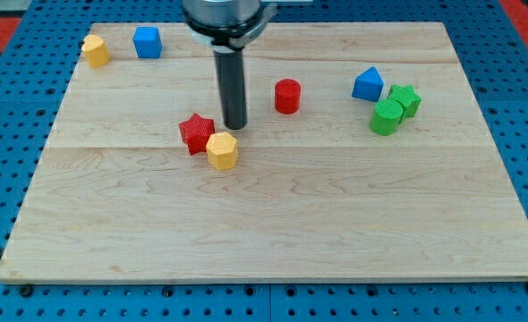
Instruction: Slide the hexagon near to the blue cube
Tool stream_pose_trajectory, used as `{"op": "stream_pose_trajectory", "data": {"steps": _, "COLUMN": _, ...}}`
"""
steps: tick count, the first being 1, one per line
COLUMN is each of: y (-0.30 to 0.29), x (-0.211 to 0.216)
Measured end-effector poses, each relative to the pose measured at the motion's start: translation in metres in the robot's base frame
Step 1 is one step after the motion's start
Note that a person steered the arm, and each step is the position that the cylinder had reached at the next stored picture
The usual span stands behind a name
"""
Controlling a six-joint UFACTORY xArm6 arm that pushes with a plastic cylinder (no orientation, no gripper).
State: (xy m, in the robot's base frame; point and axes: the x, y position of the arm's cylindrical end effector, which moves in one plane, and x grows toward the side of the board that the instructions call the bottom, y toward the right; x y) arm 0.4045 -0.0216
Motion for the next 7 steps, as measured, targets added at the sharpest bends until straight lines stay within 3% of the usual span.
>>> {"op": "stream_pose_trajectory", "data": {"steps": 1, "y": 0.030, "x": -0.031}}
{"op": "stream_pose_trajectory", "data": {"steps": 2, "y": 0.019, "x": -0.060}}
{"op": "stream_pose_trajectory", "data": {"steps": 3, "y": 0.054, "x": -0.060}}
{"op": "stream_pose_trajectory", "data": {"steps": 4, "y": 0.108, "x": -0.023}}
{"op": "stream_pose_trajectory", "data": {"steps": 5, "y": 0.081, "x": 0.074}}
{"op": "stream_pose_trajectory", "data": {"steps": 6, "y": 0.001, "x": 0.092}}
{"op": "stream_pose_trajectory", "data": {"steps": 7, "y": -0.051, "x": 0.021}}
